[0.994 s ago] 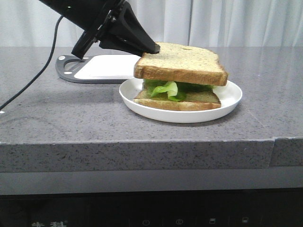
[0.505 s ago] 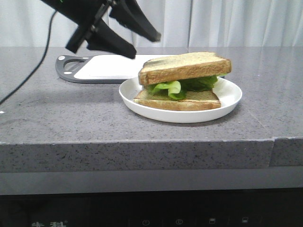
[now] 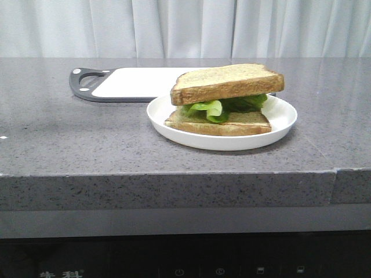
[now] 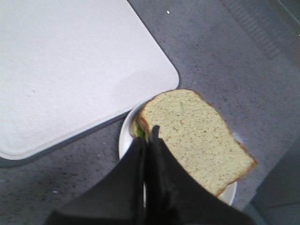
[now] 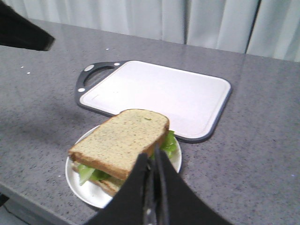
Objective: Left arm grabs bread, right arm adds lettuce
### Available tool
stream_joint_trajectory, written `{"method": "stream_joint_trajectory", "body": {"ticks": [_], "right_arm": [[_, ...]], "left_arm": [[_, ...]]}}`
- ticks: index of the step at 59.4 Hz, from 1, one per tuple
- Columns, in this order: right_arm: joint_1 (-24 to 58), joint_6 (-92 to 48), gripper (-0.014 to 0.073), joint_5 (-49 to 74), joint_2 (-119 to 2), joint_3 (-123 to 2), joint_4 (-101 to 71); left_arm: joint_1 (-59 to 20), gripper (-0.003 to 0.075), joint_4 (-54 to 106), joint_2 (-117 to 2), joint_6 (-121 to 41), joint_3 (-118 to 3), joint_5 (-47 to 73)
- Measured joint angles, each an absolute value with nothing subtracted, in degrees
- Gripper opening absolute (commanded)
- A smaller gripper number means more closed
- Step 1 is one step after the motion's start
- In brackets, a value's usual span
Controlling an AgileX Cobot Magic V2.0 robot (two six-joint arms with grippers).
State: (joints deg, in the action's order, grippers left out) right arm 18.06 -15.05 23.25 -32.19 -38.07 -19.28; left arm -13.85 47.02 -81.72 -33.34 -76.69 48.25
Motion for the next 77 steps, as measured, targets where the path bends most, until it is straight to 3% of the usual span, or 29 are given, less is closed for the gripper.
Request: {"method": "stream_joint_trajectory", "body": {"ticks": [12,22,44,55,77], "right_arm": [[15.92,-14.84,-0.0059,20.04,-29.27,-35.44,-19.32],[15.92,-14.84,-0.0059,14.14,-22.34,-28.05,-19.53],[15.92,-14.84,-0.0059,13.15,-12.69,-17.73,-19.6],[15.92,-14.84,-0.0059,13.06,-12.59,-17.42,-19.6],[15.92,-14.79,-0.0059,12.92,-12.59,-17.42,-19.65]], "left_arm": [[-14.2,-0.0021,39.56,-67.65,-33.34,-64.95,34.24],[-14.2,-0.0021,32.94,-50.76,-33.34,-48.12,19.98],[-14.2,-0.002,29.89,-20.23,-33.34,-20.53,10.51],[-14.2,-0.0021,29.89,-14.66,-33.34,-17.64,10.29],[-14.2,-0.0021,29.89,-14.34,-33.34,-17.3,10.19]]}}
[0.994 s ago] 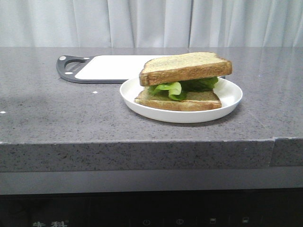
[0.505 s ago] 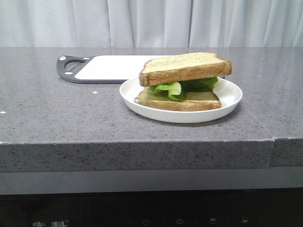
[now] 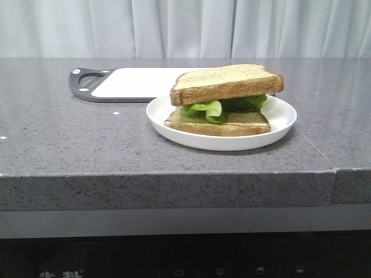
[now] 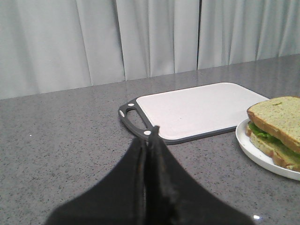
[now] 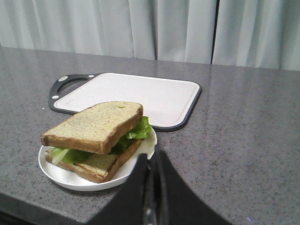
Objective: Left arm grabs bread, right arm adds lettuce
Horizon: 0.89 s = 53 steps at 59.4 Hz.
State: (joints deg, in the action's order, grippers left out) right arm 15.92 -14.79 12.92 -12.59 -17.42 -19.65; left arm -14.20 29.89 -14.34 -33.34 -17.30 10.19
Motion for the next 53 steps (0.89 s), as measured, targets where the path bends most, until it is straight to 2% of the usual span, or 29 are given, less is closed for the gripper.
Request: {"method": "stream_joint_trajectory", "body": {"ticks": [15,23,30,53], "right_arm": [[15.92,-14.79,-0.0059,12.92,-12.59,-17.42,-19.92],[15.92,-14.79,-0.0059,12.92,-12.59,-17.42,-20.02],[15.92,-14.79,-0.0059,12.92,-12.59,-17.42,-20.02],[15.92,-14.7,-0.0059,12.92,-12.59,-17.42,-20.02]], "left_arm": [[-14.2,-0.0021,25.01,-14.26,-31.51,-17.18,10.19],[-14.2,-0.0021,9.34,-12.45,-15.84,-16.85,10.09],[-13.53,-0.002,2.63,-10.11,-8.4,-14.44,8.87],[-0.95,-0.002,2.04,0.23,-2.06,-1.7,8.05]]}}
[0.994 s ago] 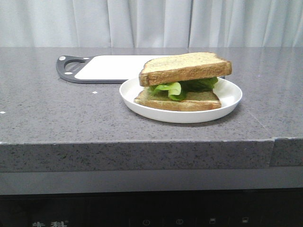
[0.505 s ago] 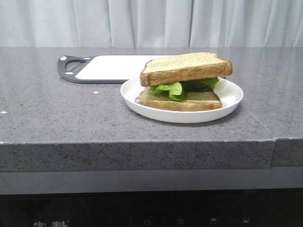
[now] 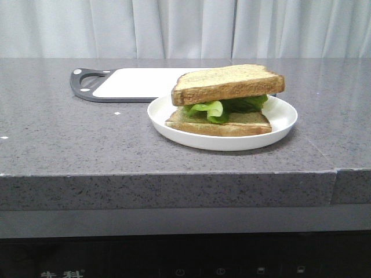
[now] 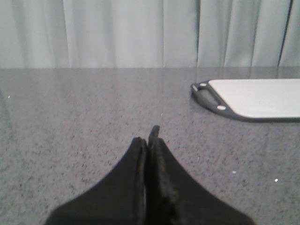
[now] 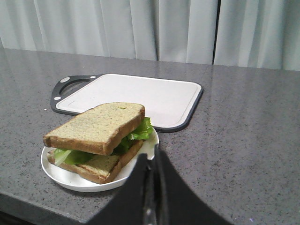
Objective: Left arm grabs bread, right arm adds lettuce
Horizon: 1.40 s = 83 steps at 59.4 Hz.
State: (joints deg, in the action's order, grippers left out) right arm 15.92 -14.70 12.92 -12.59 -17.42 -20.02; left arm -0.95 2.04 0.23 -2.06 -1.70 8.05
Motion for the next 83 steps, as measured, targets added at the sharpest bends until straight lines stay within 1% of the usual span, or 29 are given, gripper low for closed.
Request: {"method": "stream_joint_trajectory", "body": {"ticks": [4,72,83], "right_arm": [[15.92,-14.7,-0.0059,12.92,-12.59,-17.42,-20.02],[15.92,-14.7,-0.0059,12.32,-12.59,-16.9,-20.02],[12.67,-11.19,-0.0059,7.73,-10.82,-12.3,-15.51]], "left_arm": [[-0.46,-0.0021,2.26,0.23,-2.06,0.23,7.97],[-0.19,-0.002,2.84,0.23,-1.93,0.24,6.71],[-0.19,-0.0021,2.84,0.23,-1.91,0.24,6.71]]}}
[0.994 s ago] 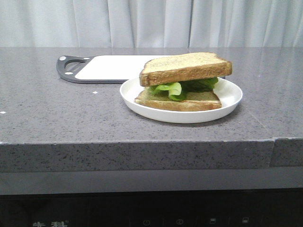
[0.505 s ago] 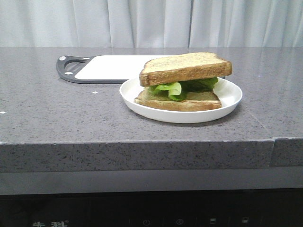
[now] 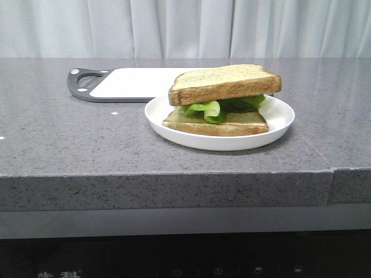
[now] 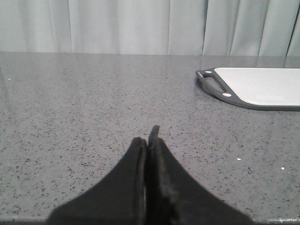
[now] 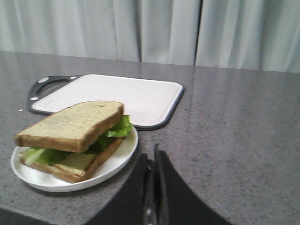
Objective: Left arm grabs bread, right arm adds lettuce
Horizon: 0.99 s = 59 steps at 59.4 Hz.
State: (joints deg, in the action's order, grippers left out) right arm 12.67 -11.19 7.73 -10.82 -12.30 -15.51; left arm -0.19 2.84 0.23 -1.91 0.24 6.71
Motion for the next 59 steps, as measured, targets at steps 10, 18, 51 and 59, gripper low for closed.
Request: {"method": "stream_joint_trajectory", "body": {"ticks": [10,18,51,59], "right_arm": [[6.45,-4.74,-0.0059,6.48,-5.4,-4.81,-13.02],[2.39,-1.82,-0.0059,6.67,-0.6,1.04,-12.89],[2.0,-1.23,-0.0059,8.74,0.44,1.51,-11.02],[2.0,-1.14,-0.0059,8.84,0.44,1.51,-11.02]], "left_arm": [[-0.19,-0.0021,2.84,0.23,-1.91,0.24,6.71],[-0.19,-0.002,2.84,0.23,-1.91,0.24,6.71],[-0.19,-0.002,2.94,0.23,-1.81,0.24,6.57],[-0.19,-0.002,2.94,0.23,-1.81,0.24,6.53]]}}
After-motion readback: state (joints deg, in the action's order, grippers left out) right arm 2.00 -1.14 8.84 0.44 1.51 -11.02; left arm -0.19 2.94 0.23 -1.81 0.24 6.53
